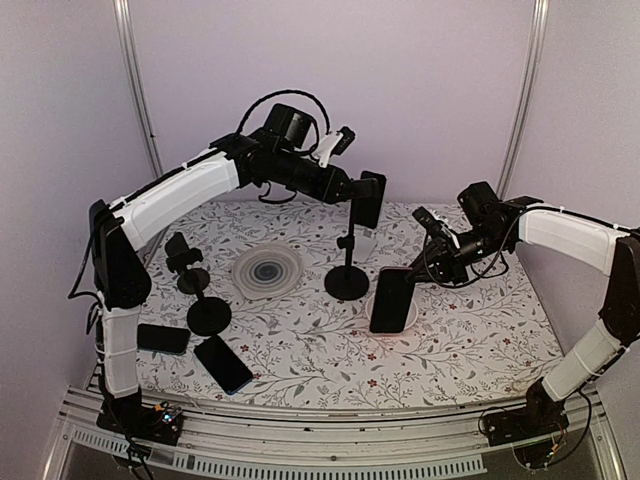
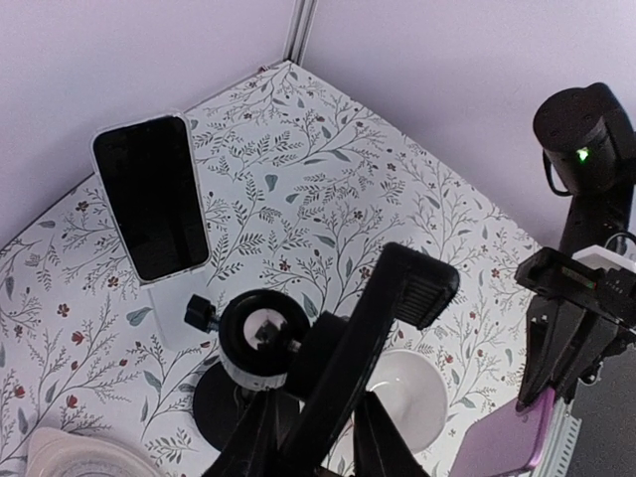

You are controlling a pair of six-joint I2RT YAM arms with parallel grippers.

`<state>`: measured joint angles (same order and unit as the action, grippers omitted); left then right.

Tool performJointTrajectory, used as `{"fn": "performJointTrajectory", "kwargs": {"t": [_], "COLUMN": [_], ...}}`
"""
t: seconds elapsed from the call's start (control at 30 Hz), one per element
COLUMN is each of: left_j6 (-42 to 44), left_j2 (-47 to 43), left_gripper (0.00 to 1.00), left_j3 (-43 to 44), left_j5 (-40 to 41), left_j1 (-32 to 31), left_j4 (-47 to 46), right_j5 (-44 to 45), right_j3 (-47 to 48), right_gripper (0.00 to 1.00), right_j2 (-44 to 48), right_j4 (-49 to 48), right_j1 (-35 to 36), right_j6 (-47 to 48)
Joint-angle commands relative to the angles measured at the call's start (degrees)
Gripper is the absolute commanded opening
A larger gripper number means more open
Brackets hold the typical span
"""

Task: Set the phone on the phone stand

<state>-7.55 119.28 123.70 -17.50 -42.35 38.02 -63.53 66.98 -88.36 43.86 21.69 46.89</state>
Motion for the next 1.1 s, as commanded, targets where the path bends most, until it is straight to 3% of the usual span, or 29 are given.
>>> {"fn": "performJointTrajectory", "kwargs": {"t": [0.0,0.2,0.43,0.67,1.07], "left_j6": [-0.8,-0.1,7.4,12.8,13.6], "left_j2": [-1.0,-5.8,-19.2,-28.1,-24.2], "left_gripper": [0.22,0.58,0.69,0.67,0.58], "left_j3": [-1.3,-6.5,-18.0,-30.1,-32.9], "left_j5": [0.1,4.9,6.5,0.2,-4.8], "left_j1": [0.8,0.6,-2.1,-6.7,-11.9], "left_j4": [-3.4,-3.9,-6.9,-8.4,-11.9], "right_j5": [-2.1,2.6,8.9,9.9,7.0], "right_j3": [1.1,6.4,15.9,22.3,30.8], "right_gripper": [0.0,0.0,0.0,0.0,0.0], "right_j2": [1.0,0.7,-1.2,-2.5,-6.3], "right_j4": [-0.5,1.9,6.2,7.7,9.7], "right_j1": [-0.1,0.1,1.4,4.9,13.0], "right_j6": [-1.1,-1.5,-1.0,-0.7,-2.0]}}
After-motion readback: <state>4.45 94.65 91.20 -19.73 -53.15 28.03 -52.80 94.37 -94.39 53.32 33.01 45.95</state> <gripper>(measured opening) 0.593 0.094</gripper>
